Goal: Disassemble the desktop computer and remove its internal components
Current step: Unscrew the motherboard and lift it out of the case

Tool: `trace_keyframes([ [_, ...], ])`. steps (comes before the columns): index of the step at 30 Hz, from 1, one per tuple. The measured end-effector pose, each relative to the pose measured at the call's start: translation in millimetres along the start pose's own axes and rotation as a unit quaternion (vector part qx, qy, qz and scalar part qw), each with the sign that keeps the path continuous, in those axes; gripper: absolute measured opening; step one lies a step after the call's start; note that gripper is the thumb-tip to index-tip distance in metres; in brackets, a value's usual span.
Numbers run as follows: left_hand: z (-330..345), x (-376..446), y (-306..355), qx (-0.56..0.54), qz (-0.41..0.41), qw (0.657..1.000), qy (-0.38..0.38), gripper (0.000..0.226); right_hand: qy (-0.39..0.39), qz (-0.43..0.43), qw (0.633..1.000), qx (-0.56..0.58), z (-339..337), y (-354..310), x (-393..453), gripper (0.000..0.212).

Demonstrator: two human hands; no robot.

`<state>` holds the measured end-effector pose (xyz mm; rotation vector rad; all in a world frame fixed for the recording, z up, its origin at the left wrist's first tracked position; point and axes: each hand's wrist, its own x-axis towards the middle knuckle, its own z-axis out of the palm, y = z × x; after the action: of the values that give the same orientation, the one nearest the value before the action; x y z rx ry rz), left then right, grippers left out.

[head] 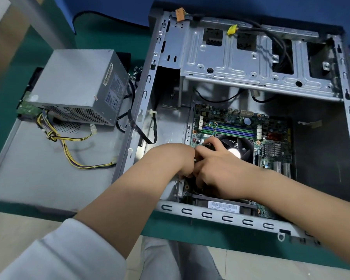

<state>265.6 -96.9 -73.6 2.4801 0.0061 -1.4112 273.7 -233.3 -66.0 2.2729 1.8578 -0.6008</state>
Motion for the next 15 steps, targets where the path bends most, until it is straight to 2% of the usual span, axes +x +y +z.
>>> trace_keyframes([
  [7,0.7,0.5,-1.1,0.004,0.000,1.000,0.002,0.018,0.004,-0.014,1.000,0.008,0.0,1.4,0.1,0.024],
  [11,-0.6,-1.4,0.7,0.000,-0.001,1.000,-0.002,0.028,0.005,0.009,1.000,0.011,-1.1,0.1,1.0,0.033],
  [15,0.2,-0.8,1.2,0.003,-0.002,1.000,-0.004,0.027,-0.013,-0.007,1.000,-0.008,0.9,2.7,-0.3,0.025],
])
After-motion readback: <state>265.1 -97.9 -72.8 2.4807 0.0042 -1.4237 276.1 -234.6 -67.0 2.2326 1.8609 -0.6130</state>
